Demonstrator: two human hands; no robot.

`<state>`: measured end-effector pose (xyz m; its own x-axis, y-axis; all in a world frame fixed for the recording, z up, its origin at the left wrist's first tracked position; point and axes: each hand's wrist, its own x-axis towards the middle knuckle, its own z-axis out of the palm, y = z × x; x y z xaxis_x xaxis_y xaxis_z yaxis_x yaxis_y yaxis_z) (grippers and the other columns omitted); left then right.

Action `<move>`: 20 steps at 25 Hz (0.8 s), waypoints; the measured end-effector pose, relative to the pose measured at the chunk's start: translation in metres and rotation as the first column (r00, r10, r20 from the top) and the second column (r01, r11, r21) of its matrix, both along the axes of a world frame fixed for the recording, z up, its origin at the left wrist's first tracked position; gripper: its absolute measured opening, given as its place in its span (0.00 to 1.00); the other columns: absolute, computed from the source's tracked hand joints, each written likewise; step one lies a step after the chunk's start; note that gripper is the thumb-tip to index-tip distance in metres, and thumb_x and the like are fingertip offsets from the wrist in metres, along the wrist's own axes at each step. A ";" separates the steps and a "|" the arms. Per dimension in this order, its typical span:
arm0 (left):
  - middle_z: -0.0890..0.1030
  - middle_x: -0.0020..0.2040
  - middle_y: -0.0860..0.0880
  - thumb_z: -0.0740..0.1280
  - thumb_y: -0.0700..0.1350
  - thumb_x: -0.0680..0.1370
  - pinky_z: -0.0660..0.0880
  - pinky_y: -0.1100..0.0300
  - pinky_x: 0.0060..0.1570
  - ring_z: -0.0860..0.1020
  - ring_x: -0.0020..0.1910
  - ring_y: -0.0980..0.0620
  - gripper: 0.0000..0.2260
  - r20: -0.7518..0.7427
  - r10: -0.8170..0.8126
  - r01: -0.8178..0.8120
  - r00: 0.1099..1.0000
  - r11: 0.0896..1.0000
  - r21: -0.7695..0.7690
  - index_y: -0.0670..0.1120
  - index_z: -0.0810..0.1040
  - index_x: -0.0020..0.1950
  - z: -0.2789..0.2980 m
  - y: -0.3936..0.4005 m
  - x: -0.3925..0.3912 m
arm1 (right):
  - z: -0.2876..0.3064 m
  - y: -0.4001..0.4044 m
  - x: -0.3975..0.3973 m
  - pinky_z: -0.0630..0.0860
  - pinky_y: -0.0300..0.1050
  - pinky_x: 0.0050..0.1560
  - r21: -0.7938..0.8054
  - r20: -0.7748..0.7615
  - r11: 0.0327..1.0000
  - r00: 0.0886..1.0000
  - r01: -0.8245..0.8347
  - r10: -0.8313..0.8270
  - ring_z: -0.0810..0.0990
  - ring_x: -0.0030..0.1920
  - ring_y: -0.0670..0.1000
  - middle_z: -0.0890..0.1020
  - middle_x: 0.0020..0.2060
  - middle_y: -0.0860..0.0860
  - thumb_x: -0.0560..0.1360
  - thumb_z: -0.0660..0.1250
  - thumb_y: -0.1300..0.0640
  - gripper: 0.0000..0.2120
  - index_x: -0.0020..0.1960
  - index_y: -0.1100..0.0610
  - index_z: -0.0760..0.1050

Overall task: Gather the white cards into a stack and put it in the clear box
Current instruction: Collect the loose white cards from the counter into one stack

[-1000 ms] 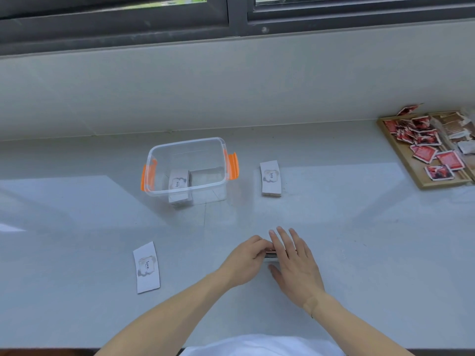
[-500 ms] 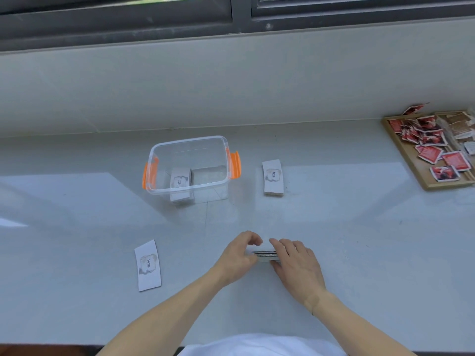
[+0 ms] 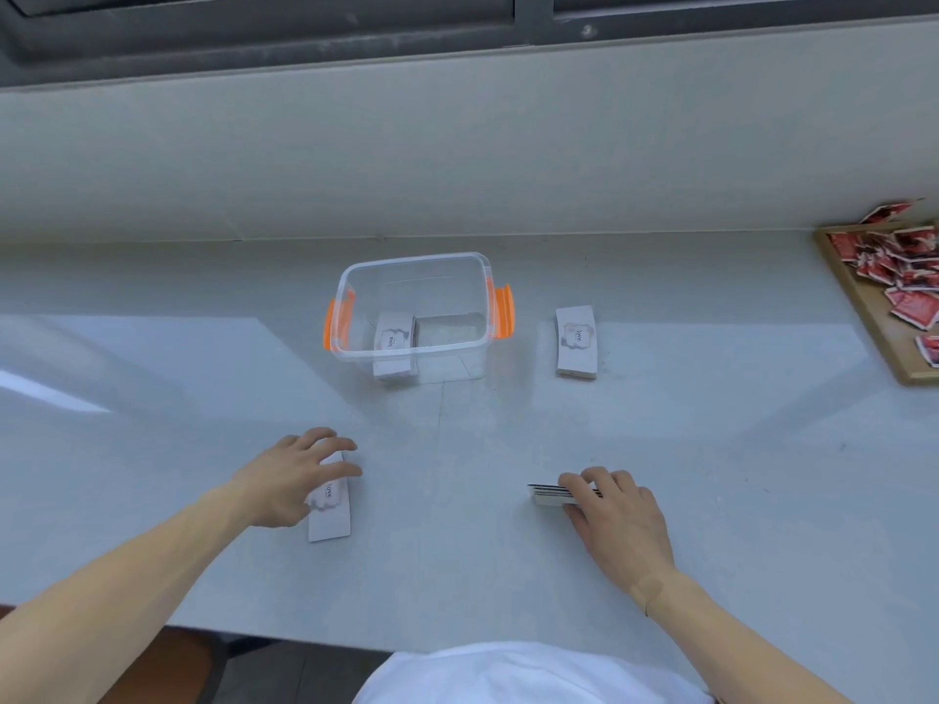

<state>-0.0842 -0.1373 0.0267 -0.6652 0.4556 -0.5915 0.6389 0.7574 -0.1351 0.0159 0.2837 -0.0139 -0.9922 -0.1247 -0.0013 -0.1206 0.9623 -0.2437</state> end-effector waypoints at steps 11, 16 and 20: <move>0.62 0.71 0.54 0.72 0.50 0.70 0.64 0.57 0.66 0.54 0.74 0.48 0.24 -0.015 -0.026 0.026 1.000 0.999 -0.043 0.55 0.66 0.61 -0.014 0.007 0.000 | -0.002 -0.002 0.002 0.70 0.48 0.31 0.006 -0.011 1.000 1.000 -0.002 0.002 0.76 0.38 0.57 0.80 0.41 0.49 0.68 0.76 0.58 0.12 0.49 0.50 0.78; 0.72 0.60 0.52 0.69 0.51 0.74 0.61 0.49 0.70 0.65 0.67 0.50 0.18 0.018 0.082 -0.079 0.996 0.991 -0.106 0.50 0.66 0.59 -0.008 0.013 -0.005 | -0.003 -0.001 0.002 0.71 0.48 0.32 0.012 -0.011 1.000 1.000 0.002 -0.002 0.76 0.37 0.57 0.80 0.42 0.48 0.68 0.76 0.58 0.12 0.49 0.50 0.77; 0.74 0.49 0.53 0.60 0.38 0.77 0.69 0.56 0.45 0.72 0.49 0.48 0.10 0.118 0.371 -0.387 0.921 0.910 0.152 0.52 0.62 0.47 0.001 0.034 -0.014 | -0.002 -0.002 0.002 0.70 0.49 0.32 0.015 -0.002 1.000 1.000 -0.004 0.004 0.76 0.38 0.56 0.80 0.42 0.47 0.68 0.76 0.57 0.13 0.50 0.50 0.77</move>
